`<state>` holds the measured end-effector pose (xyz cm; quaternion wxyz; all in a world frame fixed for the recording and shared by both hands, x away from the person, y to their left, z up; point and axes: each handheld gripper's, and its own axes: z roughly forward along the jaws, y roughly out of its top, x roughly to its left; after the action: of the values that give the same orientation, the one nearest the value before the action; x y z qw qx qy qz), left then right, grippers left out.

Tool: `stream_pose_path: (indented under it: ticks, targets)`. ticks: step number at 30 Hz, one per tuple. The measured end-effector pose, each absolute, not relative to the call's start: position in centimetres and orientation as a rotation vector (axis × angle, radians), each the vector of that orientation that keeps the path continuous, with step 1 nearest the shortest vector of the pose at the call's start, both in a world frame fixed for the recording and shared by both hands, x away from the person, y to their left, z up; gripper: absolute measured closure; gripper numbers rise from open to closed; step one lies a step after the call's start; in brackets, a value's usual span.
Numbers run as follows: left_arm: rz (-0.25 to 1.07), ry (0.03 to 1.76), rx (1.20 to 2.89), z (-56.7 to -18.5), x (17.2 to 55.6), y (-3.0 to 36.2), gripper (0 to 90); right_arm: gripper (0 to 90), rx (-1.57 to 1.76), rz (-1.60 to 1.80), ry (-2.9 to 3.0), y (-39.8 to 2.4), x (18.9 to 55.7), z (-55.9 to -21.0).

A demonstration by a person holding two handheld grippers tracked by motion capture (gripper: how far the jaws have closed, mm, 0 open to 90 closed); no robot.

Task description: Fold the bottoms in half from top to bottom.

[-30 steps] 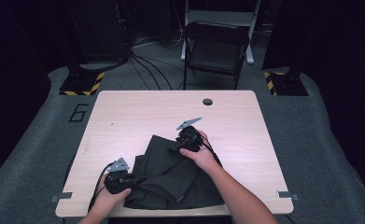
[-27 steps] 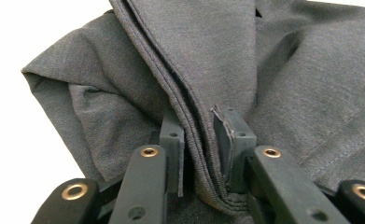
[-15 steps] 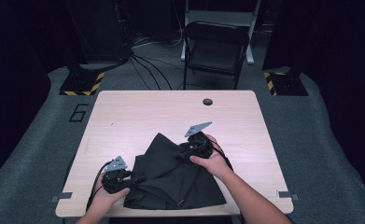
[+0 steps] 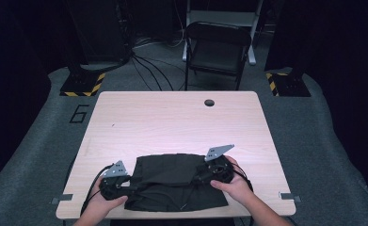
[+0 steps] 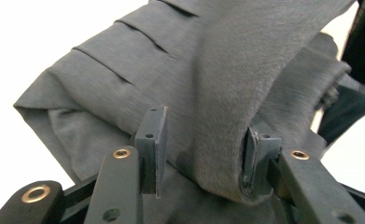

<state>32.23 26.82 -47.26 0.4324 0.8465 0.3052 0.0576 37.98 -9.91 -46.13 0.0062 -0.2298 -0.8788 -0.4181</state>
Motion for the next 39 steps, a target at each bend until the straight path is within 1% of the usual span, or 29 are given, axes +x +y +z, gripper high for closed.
stream_pose_path:
  ticks: [5,11,14,17,21,24,31,35,39]
  targets:
    - [0.130,0.747,2.091,-46.5,31.4,27.2,50.9,41.2,-0.715,-1.299,-2.765,-10.9,36.8,-46.4]
    - [0.131,0.736,2.043,-44.6,31.4,27.6,46.7,40.8,-0.739,-1.391,-2.742,-11.6,36.5,-44.7]
    - [0.161,0.737,2.026,-43.8,31.8,27.9,45.4,40.6,-0.732,-1.448,-2.732,-11.6,36.5,-43.9]
    - [0.173,0.782,2.013,-44.0,32.7,27.9,44.3,40.4,-0.719,-1.533,-2.696,-11.6,36.5,-43.2]
    - [0.175,0.829,2.022,-45.3,34.0,27.4,44.1,39.8,-0.744,-1.577,-2.672,-11.2,36.4,-42.7]
    - [0.166,0.855,2.039,-46.6,34.7,26.8,43.9,38.9,-0.787,-1.511,-2.704,-10.3,36.7,-43.4]
    - [0.188,0.901,2.123,-49.3,35.6,26.2,41.2,35.5,-0.777,-1.309,-2.769,-8.4,37.2,-46.9]
    - [0.164,0.930,2.105,-50.1,35.6,26.3,38.4,35.4,-0.778,-1.220,-2.797,-8.1,37.3,-48.7]
    - [0.169,0.940,2.098,-50.6,35.8,26.4,37.8,35.2,-0.786,-1.196,-2.812,-8.1,37.2,-49.3]
